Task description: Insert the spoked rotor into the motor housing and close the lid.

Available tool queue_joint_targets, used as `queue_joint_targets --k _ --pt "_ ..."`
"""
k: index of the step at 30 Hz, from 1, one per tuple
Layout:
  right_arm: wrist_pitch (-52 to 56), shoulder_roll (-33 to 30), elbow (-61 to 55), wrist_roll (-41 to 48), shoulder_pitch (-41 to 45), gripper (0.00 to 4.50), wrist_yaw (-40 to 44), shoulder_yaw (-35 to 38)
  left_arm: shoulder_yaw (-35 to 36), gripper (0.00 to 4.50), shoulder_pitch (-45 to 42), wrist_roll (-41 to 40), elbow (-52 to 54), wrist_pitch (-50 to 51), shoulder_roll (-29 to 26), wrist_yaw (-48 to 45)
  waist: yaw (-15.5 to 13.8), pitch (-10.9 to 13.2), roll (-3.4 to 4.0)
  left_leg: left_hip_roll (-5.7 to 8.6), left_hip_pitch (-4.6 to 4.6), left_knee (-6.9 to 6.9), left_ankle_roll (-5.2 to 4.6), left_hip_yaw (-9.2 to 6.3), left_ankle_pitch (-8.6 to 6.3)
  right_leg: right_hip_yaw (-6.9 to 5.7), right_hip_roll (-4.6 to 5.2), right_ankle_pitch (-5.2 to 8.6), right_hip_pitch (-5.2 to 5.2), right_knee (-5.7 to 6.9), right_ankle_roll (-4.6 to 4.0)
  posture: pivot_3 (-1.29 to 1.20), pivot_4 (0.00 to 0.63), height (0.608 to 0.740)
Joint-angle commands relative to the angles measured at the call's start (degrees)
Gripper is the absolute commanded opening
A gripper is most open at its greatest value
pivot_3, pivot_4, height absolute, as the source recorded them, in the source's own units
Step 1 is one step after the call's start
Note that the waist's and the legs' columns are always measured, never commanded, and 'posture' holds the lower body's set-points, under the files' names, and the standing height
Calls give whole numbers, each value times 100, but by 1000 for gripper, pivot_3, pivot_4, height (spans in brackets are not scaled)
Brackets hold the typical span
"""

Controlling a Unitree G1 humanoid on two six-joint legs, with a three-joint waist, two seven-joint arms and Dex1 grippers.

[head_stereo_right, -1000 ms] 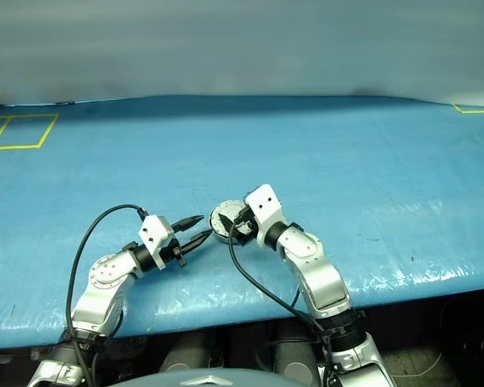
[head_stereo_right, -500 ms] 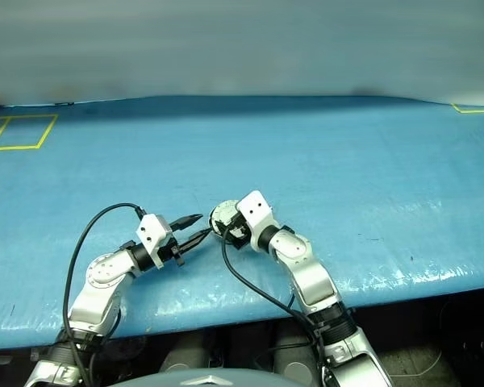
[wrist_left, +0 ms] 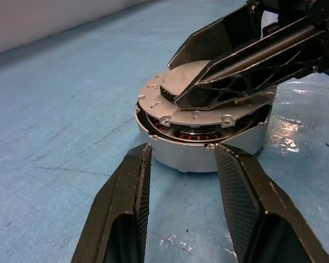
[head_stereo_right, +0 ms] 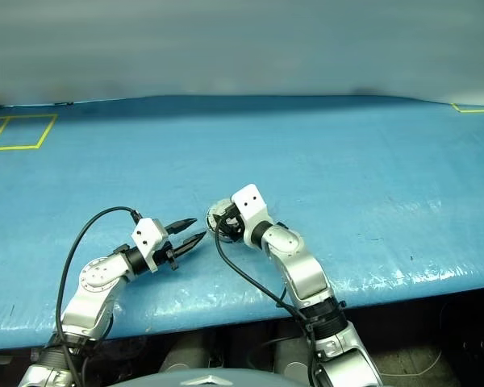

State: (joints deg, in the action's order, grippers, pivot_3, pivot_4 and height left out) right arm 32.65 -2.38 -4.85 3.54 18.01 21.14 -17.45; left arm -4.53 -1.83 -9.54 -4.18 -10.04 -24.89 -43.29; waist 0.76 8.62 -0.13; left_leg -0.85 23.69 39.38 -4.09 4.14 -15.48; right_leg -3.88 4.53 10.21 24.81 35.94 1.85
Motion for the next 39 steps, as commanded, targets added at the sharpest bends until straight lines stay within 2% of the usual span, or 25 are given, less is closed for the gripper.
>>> queue_joint_targets --k 1,15,28,37,39 --pt "45 52 -200 -125 122 3048 -115 -140 65 1940 -6 -22 217 -6 0 63 0 0 0 1 0 -1 0 0 0 0 -1 0 0 0 -1 0 150 740" --pt "369 218 -85 -453 66 3048 -593 -344 68 1940 17 -30 219 26 -44 72 6 0 0 2 -6 -17 15 1 9 -1 -9 14 1 1 13 0 150 740" --pt "182 57 484 -862 78 3048 -689 -634 99 1940 70 -45 228 24 -37 105 43 -1 0 -4 -30 -17 18 -4 11 -2 3 15 2 2 12 0 150 740" --pt "211 96 522 -767 23 3048 -595 -564 204 1940 -42 -443 432 563 246 272 42 -3 -2 -12 -43 -18 21 -5 11 -3 9 14 -7 2 9 0 150 740" --pt "217 99 510 -755 20 3048 -580 -551 331 1538 -135 -827 470 905 405 260 40 -3 -3 -12 -43 -18 21 -6 11 -3 9 14 -7 2 9 0 150 740"
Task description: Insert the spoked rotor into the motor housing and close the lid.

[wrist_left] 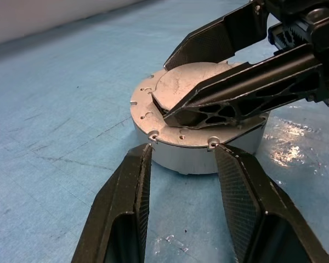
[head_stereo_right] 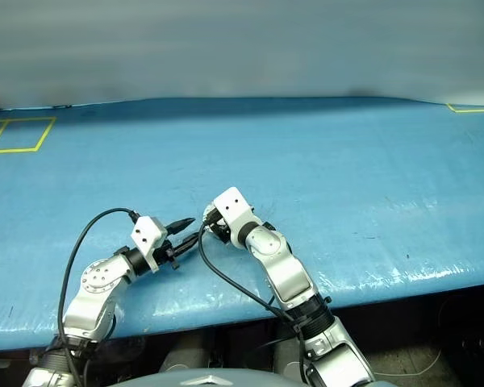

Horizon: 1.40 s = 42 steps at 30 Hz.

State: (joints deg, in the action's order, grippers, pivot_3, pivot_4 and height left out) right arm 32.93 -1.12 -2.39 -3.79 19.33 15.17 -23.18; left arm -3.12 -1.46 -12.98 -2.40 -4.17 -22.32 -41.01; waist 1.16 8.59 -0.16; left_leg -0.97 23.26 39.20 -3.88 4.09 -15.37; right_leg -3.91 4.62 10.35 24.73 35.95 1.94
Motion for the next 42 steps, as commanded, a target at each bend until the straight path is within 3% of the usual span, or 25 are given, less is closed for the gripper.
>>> queue_joint_targets --k 1,5,42 --pt "191 -26 259 -18 -112 3048 22 29 225 1313 -222 -582 297 427 203 33 0 0 -1 0 0 0 0 0 0 0 0 0 0 0 0 0 150 740" --pt "199 -24 230 -14 -110 3048 26 40 152 14 -360 -572 234 560 243 -16 5 -2 -3 0 0 0 1 -1 1 -1 -3 0 -2 0 -1 0 150 740" --pt "264 -75 -231 118 -148 3048 130 192 -346 14 -584 115 -174 1112 248 14 -62 -2 -2 3 20 -3 2 -19 0 -14 10 3 8 -9 -5 0 150 740"
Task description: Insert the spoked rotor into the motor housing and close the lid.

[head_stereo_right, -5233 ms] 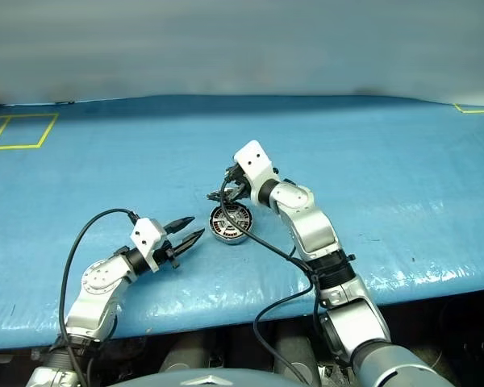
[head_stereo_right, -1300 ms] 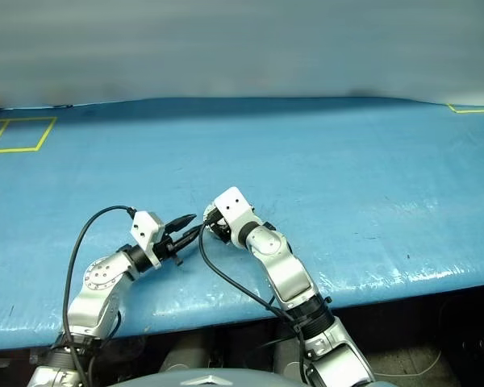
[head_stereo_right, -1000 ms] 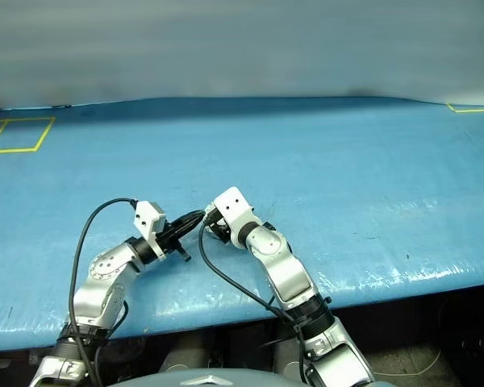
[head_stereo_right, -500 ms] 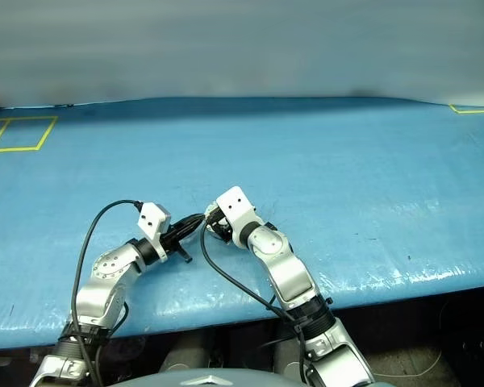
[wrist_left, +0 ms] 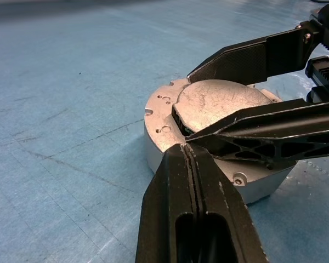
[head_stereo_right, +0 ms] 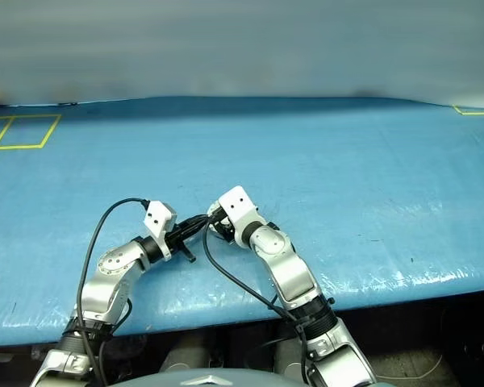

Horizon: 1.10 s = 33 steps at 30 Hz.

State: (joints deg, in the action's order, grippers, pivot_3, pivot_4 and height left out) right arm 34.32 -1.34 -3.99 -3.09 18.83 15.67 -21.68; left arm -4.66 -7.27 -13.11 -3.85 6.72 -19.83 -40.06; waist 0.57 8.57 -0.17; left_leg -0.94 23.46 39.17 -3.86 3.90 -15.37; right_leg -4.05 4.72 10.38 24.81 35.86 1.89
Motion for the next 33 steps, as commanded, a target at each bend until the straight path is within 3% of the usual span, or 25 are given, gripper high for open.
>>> queue_joint_targets --k 1,5,13,19,25,33 --pt "124 -79 -165 56 -107 3398 119 27 -191 1 -3 132 -22 22 0 -85 -7 0 0 1 2 0 0 -3 0 -1 1 0 0 -2 0 0 150 740" --pt "186 -178 -596 -27 -120 4476 90 13 -186 0 -2 160 -14 5 11 -107 -15 0 1 11 16 -1 -1 -18 0 -10 10 1 5 -5 -2 0 150 740" --pt "641 -347 -1646 119 -160 4476 78 330 -187 0 20 169 -40 -47 41 -138 -20 2 3 16 46 -2 -2 -19 1 -20 5 2 35 -3 -4 0 150 740" --pt "1464 117 -2303 1165 -375 4476 75 1493 -161 0 66 175 -19 -88 62 -124 -35 2 3 15 46 -3 -2 -21 0 -23 -8 2 34 -3 -2 0 150 740" --pt "2606 894 -2085 2366 -515 4476 -241 3001 -129 0 137 186 -7 -141 55 -114 -38 4 6 16 46 -4 -4 -21 0 -21 -9 1 34 -3 -3 0 150 740" --pt "3330 1379 -1618 3654 -610 4476 -603 3866 -124 0 229 194 49 -176 34 -109 -18 8 15 16 45 -9 -6 -20 -1 -18 -12 1 34 -2 -9 0 150 740"
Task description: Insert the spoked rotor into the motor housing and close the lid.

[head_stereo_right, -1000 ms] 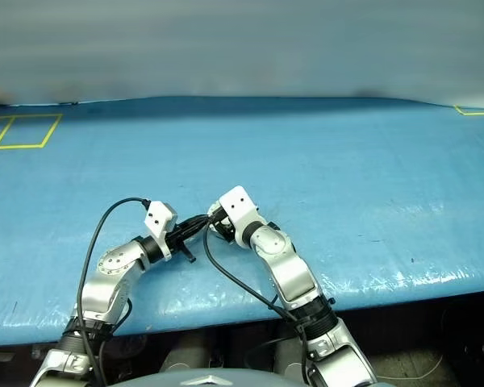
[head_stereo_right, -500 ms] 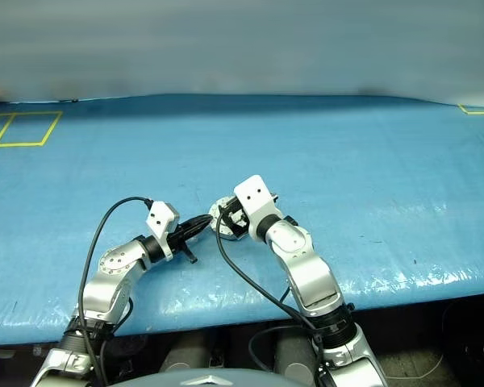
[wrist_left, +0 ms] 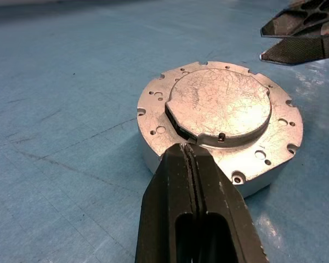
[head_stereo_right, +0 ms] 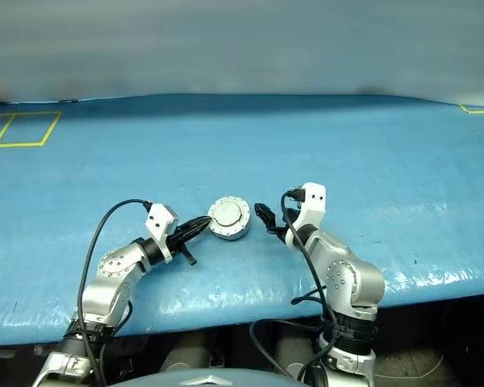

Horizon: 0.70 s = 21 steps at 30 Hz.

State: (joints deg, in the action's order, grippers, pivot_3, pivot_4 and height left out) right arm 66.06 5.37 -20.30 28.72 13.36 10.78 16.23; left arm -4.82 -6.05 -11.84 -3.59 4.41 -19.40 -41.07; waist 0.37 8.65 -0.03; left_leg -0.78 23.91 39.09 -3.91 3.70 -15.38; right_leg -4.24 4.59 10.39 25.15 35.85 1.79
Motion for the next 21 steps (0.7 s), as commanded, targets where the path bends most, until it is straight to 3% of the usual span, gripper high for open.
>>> queue_joint_targets --k 1,11,21 --pt "206 751 87 586 -91 4476 -164 93 -104 0 115 66 23 50 -10 -7 6 0 0 0 0 0 0 0 0 0 -1 0 0 0 1 0 150 740" --pt "-18 764 932 1946 -59 4476 -126 287 -86 0 171 78 73 28 -46 2 23 0 1 3 -2 0 -4 3 0 4 -12 2 -25 0 6 0 150 740" --pt "-343 576 1484 2414 -34 4476 -100 -102 -71 0 169 82 91 15 -88 11 24 1 2 2 -6 0 -4 2 0 5 -12 3 -30 -1 7 0 150 740"
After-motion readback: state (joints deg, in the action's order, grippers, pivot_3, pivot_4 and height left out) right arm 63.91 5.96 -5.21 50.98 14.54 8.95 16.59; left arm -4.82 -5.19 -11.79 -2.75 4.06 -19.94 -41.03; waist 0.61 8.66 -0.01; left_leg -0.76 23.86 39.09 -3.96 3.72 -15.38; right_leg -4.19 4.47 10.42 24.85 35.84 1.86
